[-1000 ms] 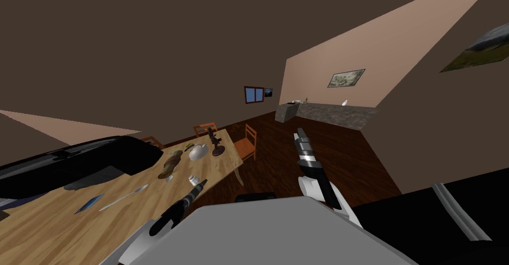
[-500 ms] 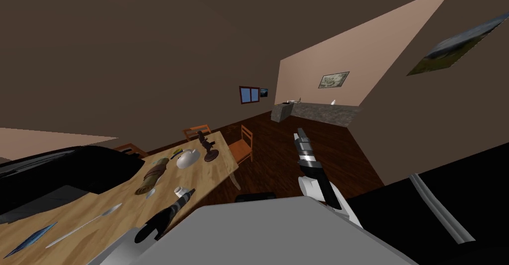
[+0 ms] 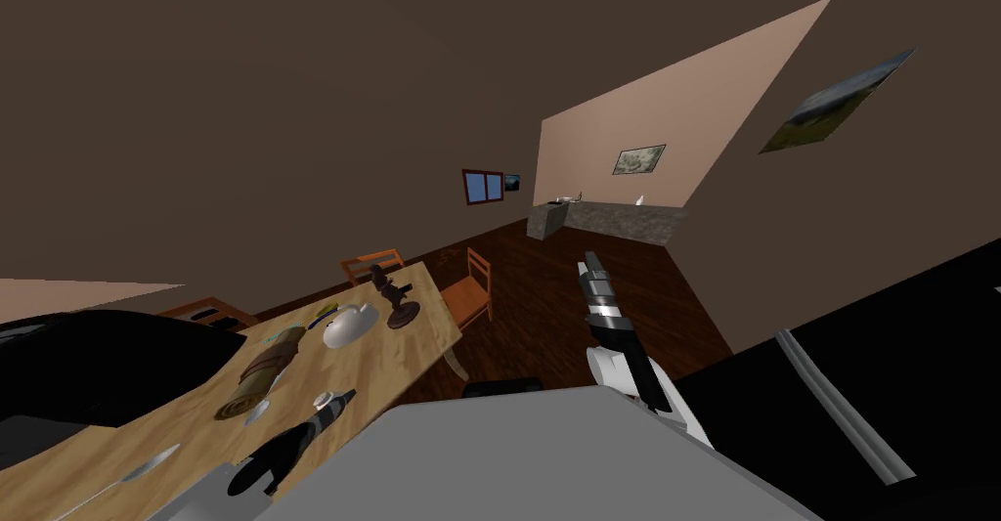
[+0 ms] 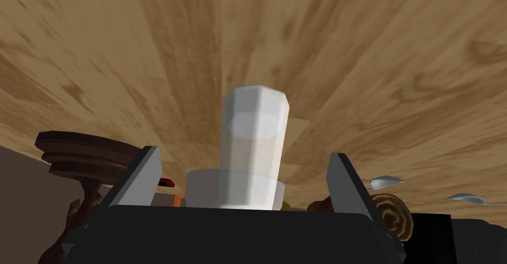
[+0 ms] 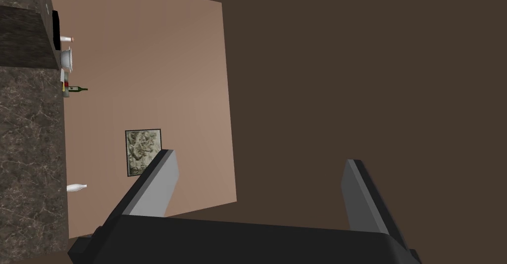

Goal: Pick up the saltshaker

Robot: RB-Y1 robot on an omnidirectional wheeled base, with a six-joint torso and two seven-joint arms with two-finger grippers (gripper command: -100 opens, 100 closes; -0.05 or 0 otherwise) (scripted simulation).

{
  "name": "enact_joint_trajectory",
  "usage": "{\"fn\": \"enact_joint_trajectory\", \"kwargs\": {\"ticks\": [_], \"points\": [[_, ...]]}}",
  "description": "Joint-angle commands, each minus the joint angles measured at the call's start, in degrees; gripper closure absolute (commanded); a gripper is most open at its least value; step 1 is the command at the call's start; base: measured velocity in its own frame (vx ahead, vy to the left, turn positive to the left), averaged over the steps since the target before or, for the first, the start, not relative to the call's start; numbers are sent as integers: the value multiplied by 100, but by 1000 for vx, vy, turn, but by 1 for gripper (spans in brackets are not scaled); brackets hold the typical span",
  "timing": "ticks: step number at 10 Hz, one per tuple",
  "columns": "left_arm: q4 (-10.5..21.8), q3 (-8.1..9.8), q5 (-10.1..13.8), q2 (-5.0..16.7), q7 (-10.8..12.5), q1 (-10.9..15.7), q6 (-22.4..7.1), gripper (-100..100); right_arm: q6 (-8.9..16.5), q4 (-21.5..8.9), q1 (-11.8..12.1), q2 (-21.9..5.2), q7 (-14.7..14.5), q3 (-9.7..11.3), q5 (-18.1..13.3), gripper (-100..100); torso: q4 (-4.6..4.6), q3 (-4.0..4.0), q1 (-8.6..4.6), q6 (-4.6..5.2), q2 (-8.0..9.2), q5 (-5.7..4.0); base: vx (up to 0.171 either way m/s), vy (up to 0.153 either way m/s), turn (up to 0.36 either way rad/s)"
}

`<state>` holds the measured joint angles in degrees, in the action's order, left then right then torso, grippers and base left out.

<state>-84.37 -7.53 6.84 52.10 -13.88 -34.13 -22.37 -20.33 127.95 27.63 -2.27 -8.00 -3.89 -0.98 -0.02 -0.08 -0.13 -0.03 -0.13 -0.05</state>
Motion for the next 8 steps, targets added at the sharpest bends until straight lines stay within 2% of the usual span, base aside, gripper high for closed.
{"fn": "enact_joint_trajectory", "kwargs": {"ticks": [1,2,3,4,5,8], "points": [[180,19,-42,174,-64,-27,-161,-100,0,0,0,0,0,0,0,0,0,0,0,0,0,0,88,-29,-155],[260,27,-45,260,-86,-36,-213,-100,0,0,0,0,0,0,0,0,-1,-4,2,1,-8,0,98,-14,-132],[228,10,-44,188,-72,-5,-159,-100,0,0,1,0,0,0,0,0,-3,-7,5,-1,-12,0,41,-2,-18],[230,17,-46,199,-76,-12,-177,0,0,0,0,0,0,-1,0,0,0,1,8,-3,3,2,8,-1,3],[393,1,-104,99,-86,67,-113,-100,0,0,0,0,0,-1,0,0,3,9,9,-3,16,2,10,16,-46],[772,-32,-238,-132,-109,245,31,-100,0,0,0,-1,0,-1,0,0,5,12,26,-3,21,6,11,40,-53]]}}
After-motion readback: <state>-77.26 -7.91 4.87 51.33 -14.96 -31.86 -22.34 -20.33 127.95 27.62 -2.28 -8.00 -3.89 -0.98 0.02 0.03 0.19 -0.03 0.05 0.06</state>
